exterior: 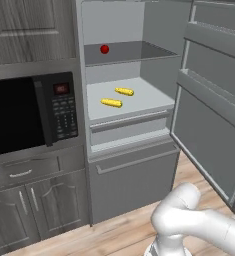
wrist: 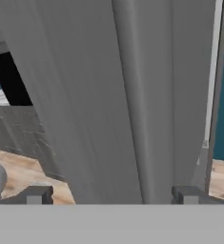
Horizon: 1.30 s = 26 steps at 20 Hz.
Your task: Place the corn in the correct fridge rack based on whether it is a fruit or vegetable. Finally, close the fridge door.
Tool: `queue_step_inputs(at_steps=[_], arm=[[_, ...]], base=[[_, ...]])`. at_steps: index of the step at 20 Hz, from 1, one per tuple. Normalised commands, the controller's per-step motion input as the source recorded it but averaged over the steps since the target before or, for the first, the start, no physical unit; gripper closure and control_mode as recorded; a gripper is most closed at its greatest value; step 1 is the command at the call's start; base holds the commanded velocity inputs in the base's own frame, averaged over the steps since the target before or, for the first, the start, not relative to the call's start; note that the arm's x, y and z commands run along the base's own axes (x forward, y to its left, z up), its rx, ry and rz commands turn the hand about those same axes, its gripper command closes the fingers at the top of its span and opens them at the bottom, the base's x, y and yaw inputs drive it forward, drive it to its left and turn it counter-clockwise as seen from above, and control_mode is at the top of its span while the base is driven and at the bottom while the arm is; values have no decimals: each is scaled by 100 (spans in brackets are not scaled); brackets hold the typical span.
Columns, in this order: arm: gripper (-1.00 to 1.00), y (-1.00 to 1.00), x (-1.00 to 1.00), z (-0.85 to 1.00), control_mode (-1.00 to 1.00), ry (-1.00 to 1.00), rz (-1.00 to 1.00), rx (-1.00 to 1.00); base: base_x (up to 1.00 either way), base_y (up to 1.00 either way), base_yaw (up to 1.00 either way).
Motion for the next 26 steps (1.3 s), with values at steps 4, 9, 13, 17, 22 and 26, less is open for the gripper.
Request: queue_step_inputs(at_steps=[4,9,13,17,22,26], arm=[[-100,100,7,14,-100,-10,0,-3],[-100,100,23,19,-100,-2,0,0],[-100,100,21,17,-100,-3,0,0],[-100,100,19,17,-100,-4,0,0],[-100,100,36,26,-100,-4,0,0],[-100,100,42,25,-100,-1,1,8]], base=[[0,0,0],[0,0,0],[0,0,0],[0,0,0],[0,0,0],[0,0,0]])
